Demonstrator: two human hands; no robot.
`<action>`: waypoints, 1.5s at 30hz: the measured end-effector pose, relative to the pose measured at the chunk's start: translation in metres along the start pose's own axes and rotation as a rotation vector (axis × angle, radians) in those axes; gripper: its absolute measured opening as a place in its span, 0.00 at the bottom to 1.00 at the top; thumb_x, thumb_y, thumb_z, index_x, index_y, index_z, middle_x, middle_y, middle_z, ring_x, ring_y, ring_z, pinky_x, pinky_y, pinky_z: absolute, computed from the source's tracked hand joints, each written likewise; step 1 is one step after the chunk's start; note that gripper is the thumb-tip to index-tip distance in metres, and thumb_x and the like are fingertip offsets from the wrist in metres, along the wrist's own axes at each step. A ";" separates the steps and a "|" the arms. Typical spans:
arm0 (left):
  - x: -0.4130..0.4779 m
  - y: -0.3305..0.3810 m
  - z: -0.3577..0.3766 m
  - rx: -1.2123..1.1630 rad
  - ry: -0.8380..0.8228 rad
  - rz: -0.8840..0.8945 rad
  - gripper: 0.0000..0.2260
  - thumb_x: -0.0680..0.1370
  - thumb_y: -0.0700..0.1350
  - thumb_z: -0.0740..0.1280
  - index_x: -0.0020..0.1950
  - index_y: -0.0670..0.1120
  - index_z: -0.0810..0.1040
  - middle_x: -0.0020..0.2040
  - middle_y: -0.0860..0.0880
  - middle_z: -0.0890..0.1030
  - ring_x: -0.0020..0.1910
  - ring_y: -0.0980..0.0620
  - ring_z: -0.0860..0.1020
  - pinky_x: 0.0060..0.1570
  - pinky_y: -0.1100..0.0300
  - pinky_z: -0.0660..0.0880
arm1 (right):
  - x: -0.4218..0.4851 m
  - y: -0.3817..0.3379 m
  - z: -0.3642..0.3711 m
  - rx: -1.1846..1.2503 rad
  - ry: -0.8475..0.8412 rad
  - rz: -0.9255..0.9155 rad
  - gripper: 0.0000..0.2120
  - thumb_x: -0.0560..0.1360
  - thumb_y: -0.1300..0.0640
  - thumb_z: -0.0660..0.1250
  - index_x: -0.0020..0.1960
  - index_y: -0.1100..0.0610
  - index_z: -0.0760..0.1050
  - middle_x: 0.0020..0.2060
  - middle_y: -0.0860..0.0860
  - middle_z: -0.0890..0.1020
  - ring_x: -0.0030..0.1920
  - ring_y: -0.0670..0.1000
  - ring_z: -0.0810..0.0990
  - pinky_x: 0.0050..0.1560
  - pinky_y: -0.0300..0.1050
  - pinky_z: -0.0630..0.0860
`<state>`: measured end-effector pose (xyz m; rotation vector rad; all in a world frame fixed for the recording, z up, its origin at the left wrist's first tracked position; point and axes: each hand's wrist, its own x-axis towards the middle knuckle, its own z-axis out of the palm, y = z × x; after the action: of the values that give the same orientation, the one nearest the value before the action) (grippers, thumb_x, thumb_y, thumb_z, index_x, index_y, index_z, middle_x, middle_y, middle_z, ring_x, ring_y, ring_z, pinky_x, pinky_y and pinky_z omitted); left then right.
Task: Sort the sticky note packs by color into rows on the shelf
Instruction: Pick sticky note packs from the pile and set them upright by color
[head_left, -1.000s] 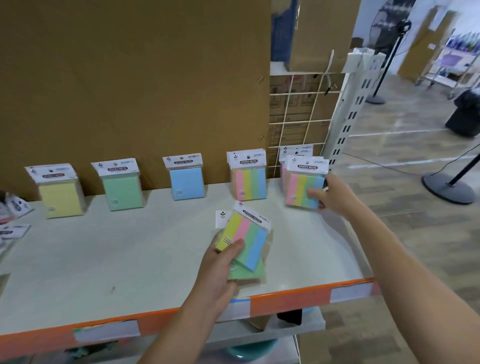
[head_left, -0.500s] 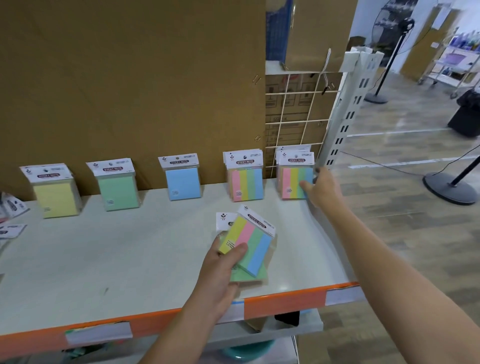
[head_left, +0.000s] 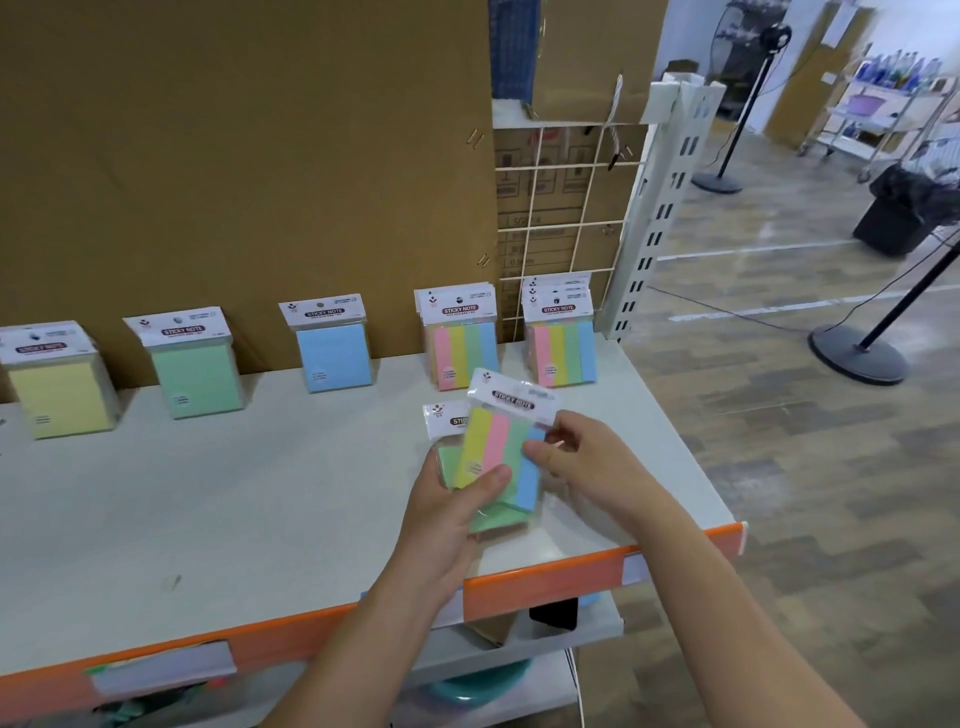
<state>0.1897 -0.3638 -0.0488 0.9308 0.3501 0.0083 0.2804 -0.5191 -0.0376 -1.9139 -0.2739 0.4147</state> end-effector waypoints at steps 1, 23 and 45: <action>0.000 -0.001 0.000 0.017 0.000 -0.009 0.26 0.67 0.35 0.77 0.63 0.46 0.76 0.56 0.41 0.84 0.53 0.41 0.84 0.41 0.50 0.81 | 0.007 0.003 -0.006 -0.017 0.062 0.000 0.04 0.77 0.58 0.71 0.48 0.57 0.78 0.31 0.43 0.78 0.28 0.39 0.74 0.30 0.31 0.70; -0.006 0.003 -0.021 0.303 0.183 0.117 0.21 0.73 0.34 0.73 0.58 0.57 0.77 0.51 0.53 0.85 0.50 0.52 0.84 0.51 0.49 0.81 | 0.086 0.025 -0.013 -0.607 0.493 -0.086 0.24 0.75 0.54 0.71 0.68 0.56 0.69 0.64 0.58 0.68 0.63 0.58 0.71 0.58 0.50 0.71; -0.065 0.063 -0.120 0.767 0.486 0.445 0.11 0.79 0.40 0.67 0.50 0.58 0.78 0.41 0.56 0.83 0.41 0.62 0.80 0.40 0.69 0.76 | -0.002 -0.022 0.141 0.107 -0.154 -0.178 0.13 0.77 0.58 0.69 0.48 0.39 0.74 0.41 0.41 0.83 0.39 0.40 0.82 0.39 0.33 0.78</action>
<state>0.1018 -0.2422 -0.0458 1.7600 0.6065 0.5477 0.2204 -0.3918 -0.0641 -1.7394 -0.5091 0.4486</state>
